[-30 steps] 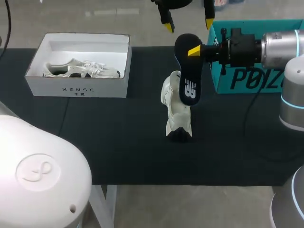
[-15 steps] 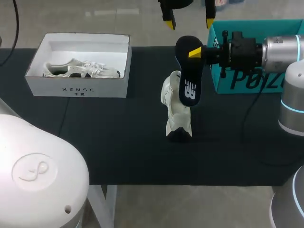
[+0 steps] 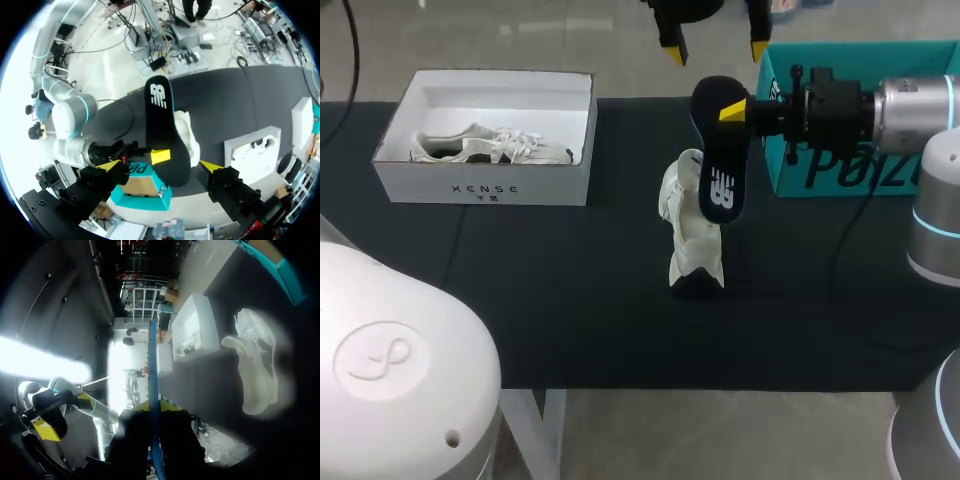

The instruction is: Take the shoe out of the shoebox, open the shoe tongue, remove and reinsert the insole, then place the shoe into the shoebox

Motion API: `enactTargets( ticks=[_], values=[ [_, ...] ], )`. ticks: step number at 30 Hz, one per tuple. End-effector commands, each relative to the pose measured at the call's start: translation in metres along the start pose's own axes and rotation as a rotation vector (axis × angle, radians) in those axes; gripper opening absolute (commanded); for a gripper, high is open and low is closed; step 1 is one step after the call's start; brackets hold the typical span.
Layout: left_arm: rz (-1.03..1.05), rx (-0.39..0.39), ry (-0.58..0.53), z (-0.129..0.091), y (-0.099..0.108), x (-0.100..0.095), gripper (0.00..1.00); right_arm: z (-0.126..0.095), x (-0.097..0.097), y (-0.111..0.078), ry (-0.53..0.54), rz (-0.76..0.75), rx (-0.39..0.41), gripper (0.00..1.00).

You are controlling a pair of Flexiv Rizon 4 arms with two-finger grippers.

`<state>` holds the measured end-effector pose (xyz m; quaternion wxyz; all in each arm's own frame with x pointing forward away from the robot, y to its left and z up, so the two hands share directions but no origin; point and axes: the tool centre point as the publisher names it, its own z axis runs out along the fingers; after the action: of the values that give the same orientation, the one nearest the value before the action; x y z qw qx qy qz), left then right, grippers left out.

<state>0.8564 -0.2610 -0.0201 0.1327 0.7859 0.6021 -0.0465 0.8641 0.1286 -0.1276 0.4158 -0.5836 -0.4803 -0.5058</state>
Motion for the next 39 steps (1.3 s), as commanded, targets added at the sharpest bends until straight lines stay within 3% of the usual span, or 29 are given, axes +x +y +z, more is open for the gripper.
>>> enactTargets(
  ticks=[1, 9, 12, 17, 20, 27, 29, 31, 39],
  values=[
    [0.000, -0.002, -0.009, 0.000, -0.001, 0.000, 1.00, -0.001, 0.000, 0.000, -0.001, 0.001, 0.000, 0.00],
    [-0.008, -0.002, -0.013, 0.001, -0.002, 0.001, 1.00, -0.002, 0.001, 0.001, -0.002, 0.000, 0.007, 0.00],
    [-0.041, 0.000, -0.070, 0.000, -0.003, 0.003, 1.00, -0.002, 0.001, 0.001, 0.005, 0.006, 0.014, 0.00],
    [-0.121, -0.010, -0.223, -0.005, -0.006, 0.004, 1.00, -0.004, 0.004, 0.001, 0.015, 0.008, 0.015, 0.00],
    [-0.190, -0.032, -0.371, -0.010, -0.007, 0.008, 1.00, -0.006, 0.007, 0.002, 0.029, 0.010, 0.016, 0.00],
    [-0.128, -0.152, -0.587, -0.018, -0.009, 0.024, 1.00, -0.017, 0.017, 0.004, 0.044, -0.004, 0.015, 0.00],
    [-0.146, -0.180, -0.687, -0.021, -0.010, 0.027, 1.00, -0.019, 0.018, 0.005, 0.043, -0.008, 0.013, 0.00],
    [-0.269, -0.120, -0.888, -0.023, -0.013, 0.026, 1.00, -0.020, 0.018, 0.005, 0.042, -0.010, 0.009, 0.00],
    [-0.269, -0.120, -0.888, -0.023, -0.013, 0.026, 1.00, -0.020, 0.016, 0.005, 0.043, -0.003, 0.009, 0.00]
  ],
)
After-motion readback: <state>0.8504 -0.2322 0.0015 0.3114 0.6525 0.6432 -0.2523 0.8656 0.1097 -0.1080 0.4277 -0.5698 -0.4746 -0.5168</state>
